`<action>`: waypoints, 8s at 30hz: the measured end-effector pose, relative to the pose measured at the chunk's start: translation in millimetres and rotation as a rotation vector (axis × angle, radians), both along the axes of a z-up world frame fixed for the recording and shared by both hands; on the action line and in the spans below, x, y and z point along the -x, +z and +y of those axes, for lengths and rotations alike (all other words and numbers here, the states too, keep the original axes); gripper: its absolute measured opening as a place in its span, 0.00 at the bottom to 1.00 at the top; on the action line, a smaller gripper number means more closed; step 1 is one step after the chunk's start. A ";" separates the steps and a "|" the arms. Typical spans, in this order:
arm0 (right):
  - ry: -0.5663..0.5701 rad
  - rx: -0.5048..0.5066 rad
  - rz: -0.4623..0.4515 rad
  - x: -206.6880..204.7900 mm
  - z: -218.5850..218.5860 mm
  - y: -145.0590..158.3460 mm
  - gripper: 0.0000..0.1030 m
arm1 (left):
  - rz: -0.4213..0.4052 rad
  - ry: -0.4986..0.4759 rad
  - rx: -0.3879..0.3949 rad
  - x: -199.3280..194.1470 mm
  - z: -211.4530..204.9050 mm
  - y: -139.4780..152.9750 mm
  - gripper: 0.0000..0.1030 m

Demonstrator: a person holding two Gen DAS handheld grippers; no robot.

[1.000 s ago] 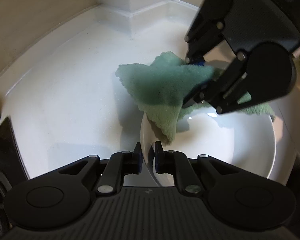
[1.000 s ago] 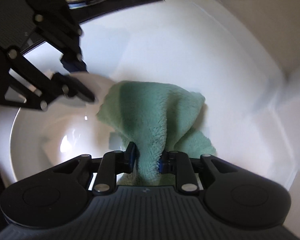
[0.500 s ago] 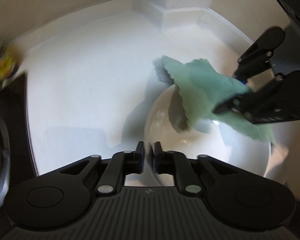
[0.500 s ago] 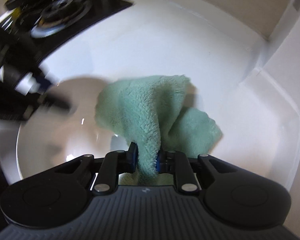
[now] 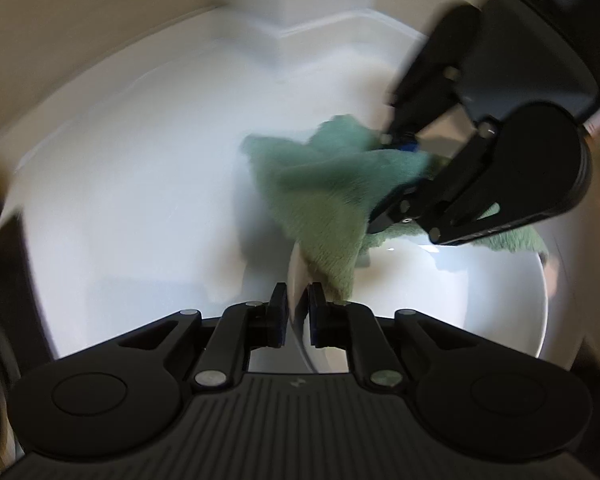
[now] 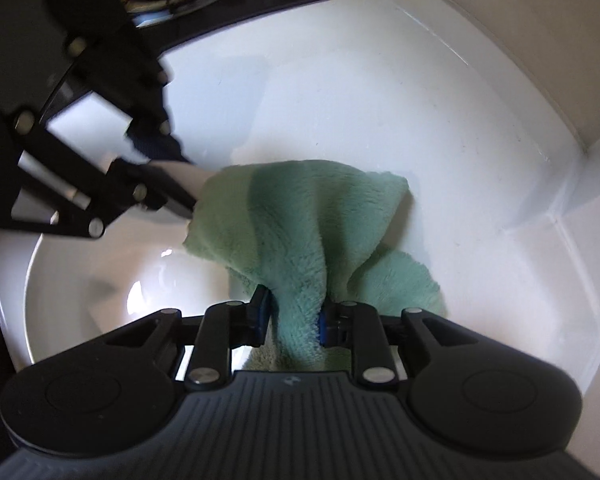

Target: Clean bowl

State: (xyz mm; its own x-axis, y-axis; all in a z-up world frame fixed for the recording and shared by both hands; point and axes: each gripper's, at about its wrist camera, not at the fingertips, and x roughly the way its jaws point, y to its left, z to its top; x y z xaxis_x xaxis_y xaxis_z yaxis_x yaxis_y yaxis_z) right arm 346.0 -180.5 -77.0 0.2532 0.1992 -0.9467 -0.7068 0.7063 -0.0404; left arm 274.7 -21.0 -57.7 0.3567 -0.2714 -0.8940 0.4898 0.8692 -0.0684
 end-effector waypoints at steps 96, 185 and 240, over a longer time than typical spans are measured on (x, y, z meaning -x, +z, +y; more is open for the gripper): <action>-0.062 -0.065 -0.023 -0.7 0.3 -5.1 0.16 | 0.006 0.099 -0.015 20.8 11.1 22.9 0.14; -0.108 -0.063 0.019 0.8 -23.2 -4.0 0.13 | -0.033 0.041 -0.003 -82.9 -36.6 -37.0 0.06; -0.006 -0.006 0.057 0.4 -28.3 1.1 0.16 | -0.020 -0.056 -0.004 -106.9 -80.7 -50.6 0.06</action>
